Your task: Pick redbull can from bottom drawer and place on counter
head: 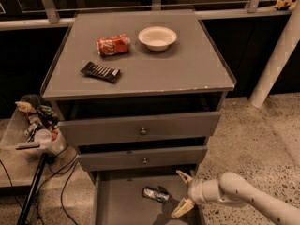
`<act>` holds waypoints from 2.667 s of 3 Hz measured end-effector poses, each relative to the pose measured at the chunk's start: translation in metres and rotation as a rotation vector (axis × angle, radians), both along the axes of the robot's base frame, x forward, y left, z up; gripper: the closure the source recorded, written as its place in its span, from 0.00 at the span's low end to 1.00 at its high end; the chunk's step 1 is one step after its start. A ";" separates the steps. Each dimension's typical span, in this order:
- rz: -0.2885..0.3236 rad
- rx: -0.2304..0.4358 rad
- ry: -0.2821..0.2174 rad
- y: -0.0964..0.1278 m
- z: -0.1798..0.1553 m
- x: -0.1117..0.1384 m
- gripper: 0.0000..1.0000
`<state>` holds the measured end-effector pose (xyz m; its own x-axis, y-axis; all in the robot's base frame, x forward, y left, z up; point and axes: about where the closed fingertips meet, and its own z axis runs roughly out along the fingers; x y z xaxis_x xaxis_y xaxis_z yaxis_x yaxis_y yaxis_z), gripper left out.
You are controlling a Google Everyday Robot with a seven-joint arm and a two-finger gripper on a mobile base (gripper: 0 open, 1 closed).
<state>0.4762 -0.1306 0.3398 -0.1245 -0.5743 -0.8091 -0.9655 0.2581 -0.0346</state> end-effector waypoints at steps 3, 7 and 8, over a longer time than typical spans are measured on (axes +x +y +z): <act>0.015 -0.059 0.026 0.029 -0.058 0.009 0.00; -0.074 -0.090 0.084 0.041 -0.164 0.047 0.00; -0.111 -0.092 0.091 0.039 -0.183 0.055 0.00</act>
Offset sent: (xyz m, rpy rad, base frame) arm 0.0069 0.0257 -0.0541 -0.0719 0.0108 0.0107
